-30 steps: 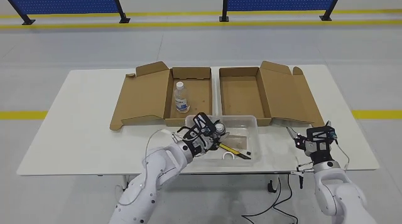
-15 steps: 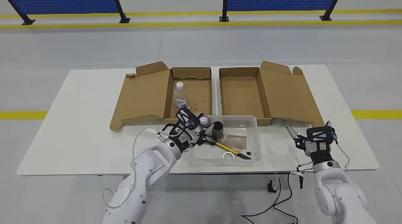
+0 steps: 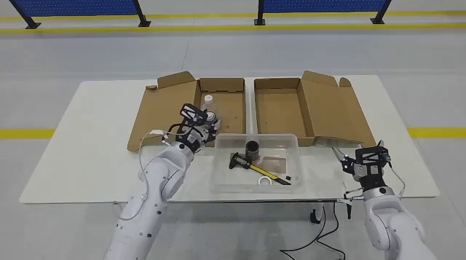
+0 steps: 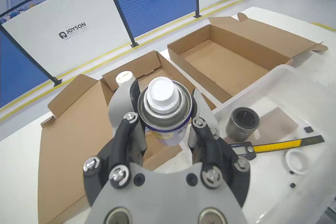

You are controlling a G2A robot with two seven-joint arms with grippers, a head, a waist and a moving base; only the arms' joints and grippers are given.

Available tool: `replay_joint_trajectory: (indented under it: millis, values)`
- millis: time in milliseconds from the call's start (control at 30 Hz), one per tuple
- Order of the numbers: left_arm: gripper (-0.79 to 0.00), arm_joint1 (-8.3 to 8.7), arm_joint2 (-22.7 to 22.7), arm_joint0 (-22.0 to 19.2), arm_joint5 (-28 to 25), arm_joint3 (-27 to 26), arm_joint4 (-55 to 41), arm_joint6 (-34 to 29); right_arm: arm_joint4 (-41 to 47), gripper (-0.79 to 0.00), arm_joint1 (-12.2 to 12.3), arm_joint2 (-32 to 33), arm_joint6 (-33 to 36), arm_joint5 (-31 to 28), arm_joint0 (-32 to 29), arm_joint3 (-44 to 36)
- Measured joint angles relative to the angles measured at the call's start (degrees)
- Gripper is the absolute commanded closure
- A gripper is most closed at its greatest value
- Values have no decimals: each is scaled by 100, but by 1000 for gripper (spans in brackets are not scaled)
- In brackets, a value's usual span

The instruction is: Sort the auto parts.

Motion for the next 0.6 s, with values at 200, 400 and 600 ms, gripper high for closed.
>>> replay_joint_trajectory:
  millis: [200,400,600]
  values:
    - [0,14,86,-140,105,517,304,199,0,-785,0,0,0,0,0,0]
    - [0,-8,196,-322,373,994,383,339,0,-785,0,0,0,0,0,0]
    - [0,-36,268,-556,591,1426,336,419,0,-785,0,0,0,0,0,0]
